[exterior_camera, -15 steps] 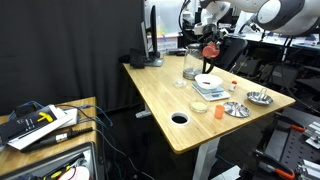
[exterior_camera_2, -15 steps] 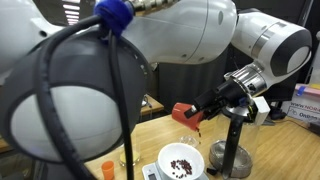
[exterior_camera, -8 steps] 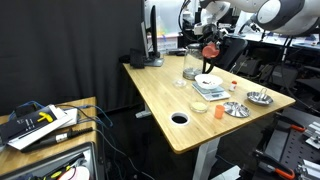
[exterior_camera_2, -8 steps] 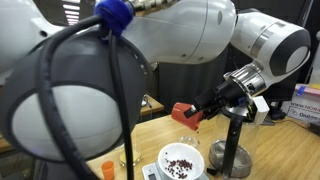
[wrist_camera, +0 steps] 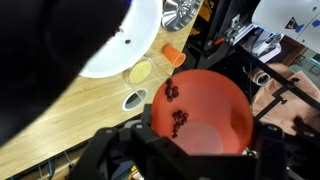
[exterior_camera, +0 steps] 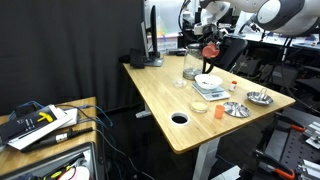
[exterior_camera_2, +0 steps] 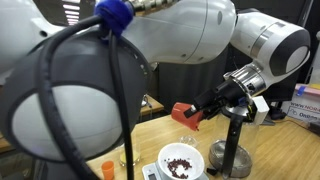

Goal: Pour the contents in the red cup into the white bowl

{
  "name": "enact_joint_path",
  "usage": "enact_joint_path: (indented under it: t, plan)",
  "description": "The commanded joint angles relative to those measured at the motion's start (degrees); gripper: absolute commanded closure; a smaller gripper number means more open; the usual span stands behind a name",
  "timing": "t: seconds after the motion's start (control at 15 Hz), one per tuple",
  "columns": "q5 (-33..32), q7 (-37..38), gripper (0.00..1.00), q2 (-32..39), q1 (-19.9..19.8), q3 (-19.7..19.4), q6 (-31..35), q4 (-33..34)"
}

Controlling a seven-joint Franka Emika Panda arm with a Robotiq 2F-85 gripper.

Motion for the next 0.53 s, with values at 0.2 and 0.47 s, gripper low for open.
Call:
enact_joint_path:
  t: [0.2,0.47]
  plan:
    - [-0.07,0.33,0.45,-0.28,0.47,-0.97,0.87,0.00]
    - [-2.47,1.31,0.45,-1.17,1.82,-2.91,7.17,0.10]
